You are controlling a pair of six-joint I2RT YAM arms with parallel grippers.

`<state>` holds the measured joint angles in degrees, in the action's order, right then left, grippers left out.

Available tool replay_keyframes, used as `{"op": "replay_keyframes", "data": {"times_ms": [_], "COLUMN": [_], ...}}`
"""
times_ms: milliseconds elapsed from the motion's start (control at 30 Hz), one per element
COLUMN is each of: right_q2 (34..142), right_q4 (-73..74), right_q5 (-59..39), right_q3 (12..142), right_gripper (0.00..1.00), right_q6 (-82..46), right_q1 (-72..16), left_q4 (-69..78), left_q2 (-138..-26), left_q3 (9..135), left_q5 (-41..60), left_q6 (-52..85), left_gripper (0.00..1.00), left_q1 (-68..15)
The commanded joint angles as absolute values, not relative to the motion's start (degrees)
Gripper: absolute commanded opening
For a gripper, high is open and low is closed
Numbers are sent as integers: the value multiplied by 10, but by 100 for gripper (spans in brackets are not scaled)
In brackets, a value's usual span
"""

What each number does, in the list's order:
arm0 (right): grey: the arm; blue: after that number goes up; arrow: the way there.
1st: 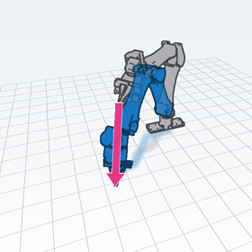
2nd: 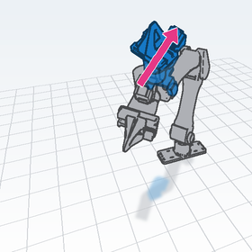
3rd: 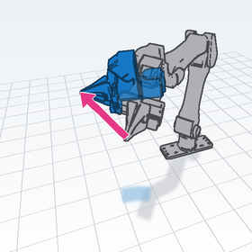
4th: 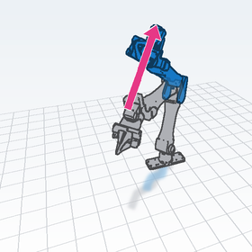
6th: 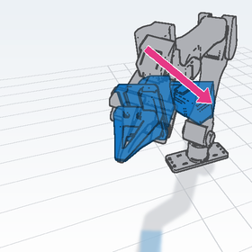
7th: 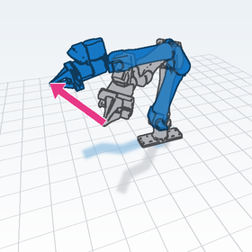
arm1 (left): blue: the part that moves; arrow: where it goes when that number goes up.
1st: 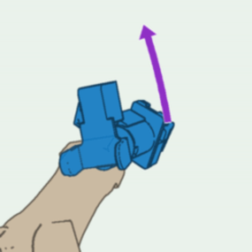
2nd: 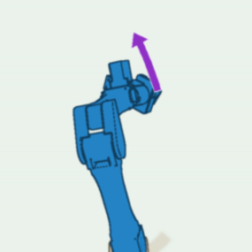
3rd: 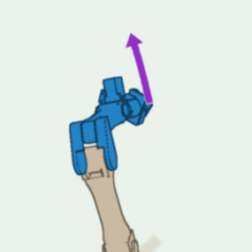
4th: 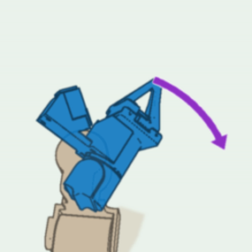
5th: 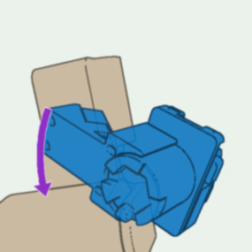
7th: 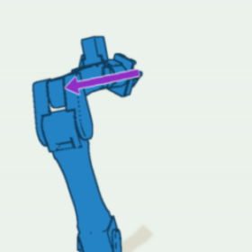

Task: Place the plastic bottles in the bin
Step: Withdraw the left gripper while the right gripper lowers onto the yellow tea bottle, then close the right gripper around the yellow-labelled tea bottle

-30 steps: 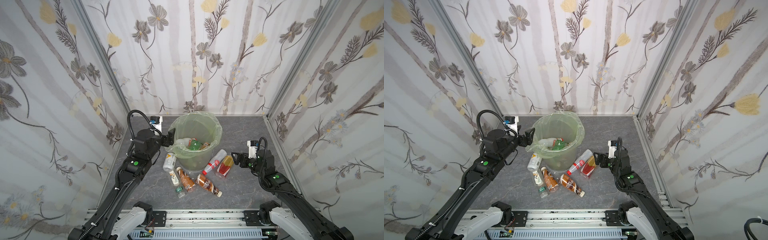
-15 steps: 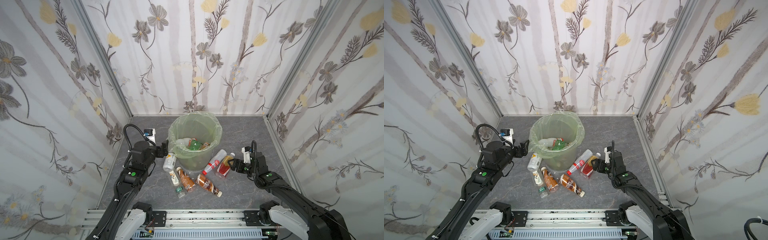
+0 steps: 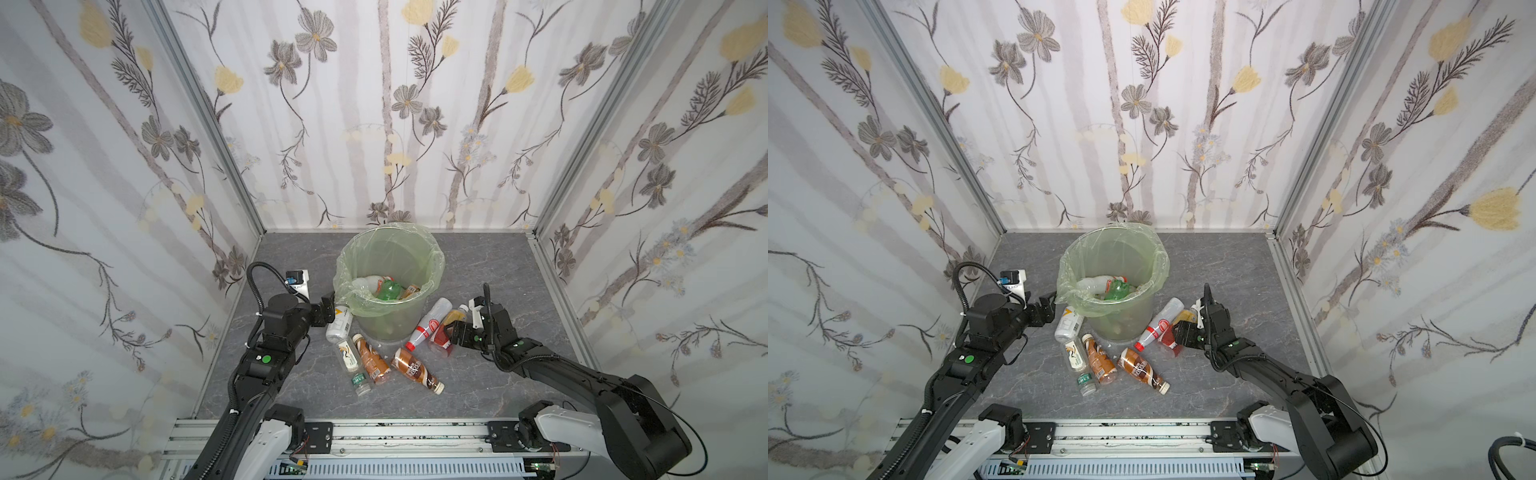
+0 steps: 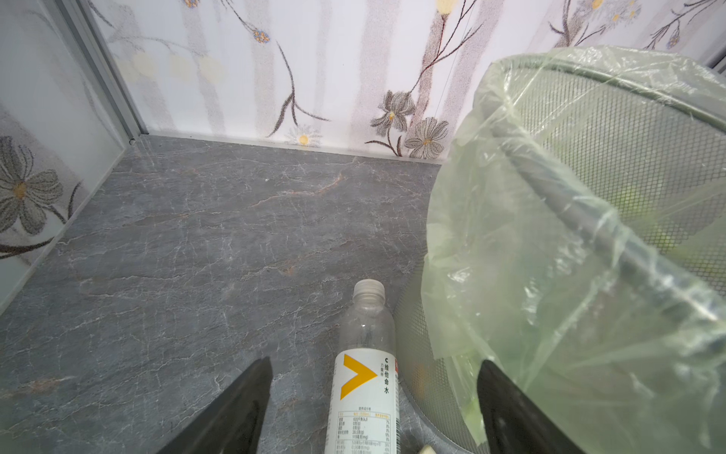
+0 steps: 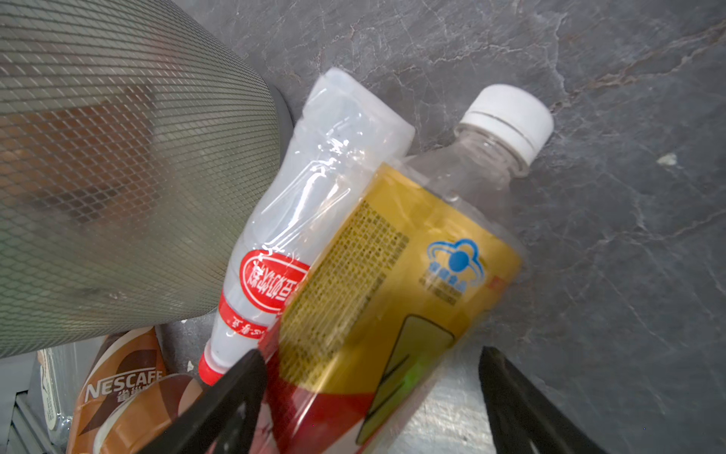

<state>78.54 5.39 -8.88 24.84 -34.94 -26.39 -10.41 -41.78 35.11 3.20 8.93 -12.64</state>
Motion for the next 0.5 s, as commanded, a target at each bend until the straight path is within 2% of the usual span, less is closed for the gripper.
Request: {"op": "replay_keyframes", "data": {"times_ms": [0, 467], "right_q2": [803, 847], "right_q4": [52, 26], "right_q5": [-48, -7], "right_q3": [255, 284], "right_gripper": [85, 79], "right_q6": [-349, -321], "right_q1": [-265, -267], "left_q4": [-101, -111], "left_q2": [-415, -418], "left_q3": [342, 334], "left_q5": [32, 26], "left_q6": [97, 107], "left_gripper": [84, 84], "left_q1": [-124, -123]}}
